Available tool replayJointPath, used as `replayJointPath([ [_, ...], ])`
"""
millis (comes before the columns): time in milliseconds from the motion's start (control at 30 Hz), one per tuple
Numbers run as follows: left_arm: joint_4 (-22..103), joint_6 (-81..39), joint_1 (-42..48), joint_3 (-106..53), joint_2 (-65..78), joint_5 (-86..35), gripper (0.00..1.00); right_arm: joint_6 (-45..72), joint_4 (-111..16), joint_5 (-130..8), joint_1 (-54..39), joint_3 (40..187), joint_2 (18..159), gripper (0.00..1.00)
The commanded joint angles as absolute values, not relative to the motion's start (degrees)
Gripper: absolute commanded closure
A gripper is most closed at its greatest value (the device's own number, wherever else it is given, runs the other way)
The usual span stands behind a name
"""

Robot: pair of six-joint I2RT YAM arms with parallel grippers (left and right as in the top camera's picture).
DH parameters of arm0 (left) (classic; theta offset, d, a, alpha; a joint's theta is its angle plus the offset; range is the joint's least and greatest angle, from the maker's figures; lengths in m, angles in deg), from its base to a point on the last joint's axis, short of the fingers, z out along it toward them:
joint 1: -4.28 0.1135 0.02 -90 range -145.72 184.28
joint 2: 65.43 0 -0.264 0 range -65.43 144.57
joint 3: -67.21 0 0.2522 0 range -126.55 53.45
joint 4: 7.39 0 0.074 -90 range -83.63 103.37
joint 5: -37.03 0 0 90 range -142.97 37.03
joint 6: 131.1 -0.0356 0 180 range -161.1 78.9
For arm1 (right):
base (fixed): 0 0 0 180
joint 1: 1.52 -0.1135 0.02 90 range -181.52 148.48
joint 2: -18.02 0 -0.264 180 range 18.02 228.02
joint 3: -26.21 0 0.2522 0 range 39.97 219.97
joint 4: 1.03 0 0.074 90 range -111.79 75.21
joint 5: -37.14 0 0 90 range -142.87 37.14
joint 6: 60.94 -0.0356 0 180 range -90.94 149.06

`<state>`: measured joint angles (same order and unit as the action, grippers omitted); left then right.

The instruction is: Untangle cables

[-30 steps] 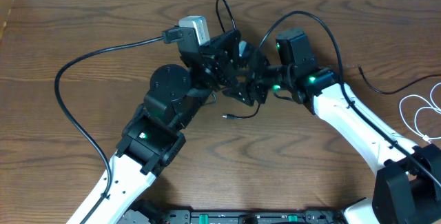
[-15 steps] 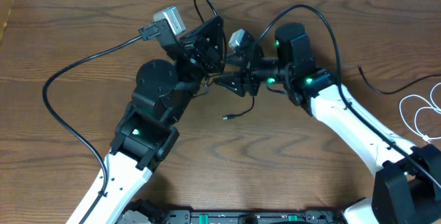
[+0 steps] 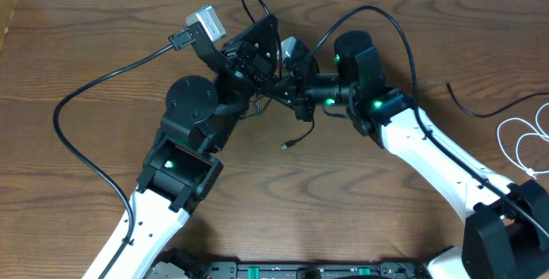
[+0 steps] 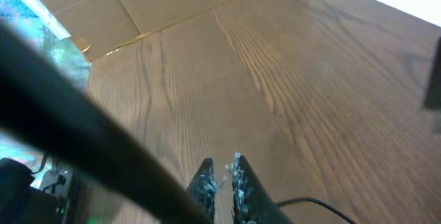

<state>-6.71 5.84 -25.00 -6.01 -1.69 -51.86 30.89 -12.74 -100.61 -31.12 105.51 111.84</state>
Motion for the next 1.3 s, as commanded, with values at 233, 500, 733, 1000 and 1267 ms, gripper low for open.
replayJointPath([
  [233,13.27,1.29,-21.53,-6.08,-2.17,-52.47,0.44,30.36,-19.59,-93.97,-31.39,105.73,111.91,0.99],
  [500,38.49,-6.88,-19.25,-6.05,-0.66,-52.61,0.28,23.89,-19.19,-88.46,-27.63,105.91,111.52,0.99],
  [733,51.19,-7.05,-19.25,-6.05,1.18,-52.61,0.27,14.19,-3.72,-86.99,-18.64,107.87,104.74,0.99],
  [1000,58.01,-7.05,-19.25,-6.01,4.15,-52.61,0.27,13.88,-2.97,-79.78,-3.8,112.62,93.88,0.99],
  [1267,58.84,-7.03,-19.25,-6.01,6.45,-52.61,0.26,19.17,-26.17,-73.81,15.85,114.23,92.65,0.99],
])
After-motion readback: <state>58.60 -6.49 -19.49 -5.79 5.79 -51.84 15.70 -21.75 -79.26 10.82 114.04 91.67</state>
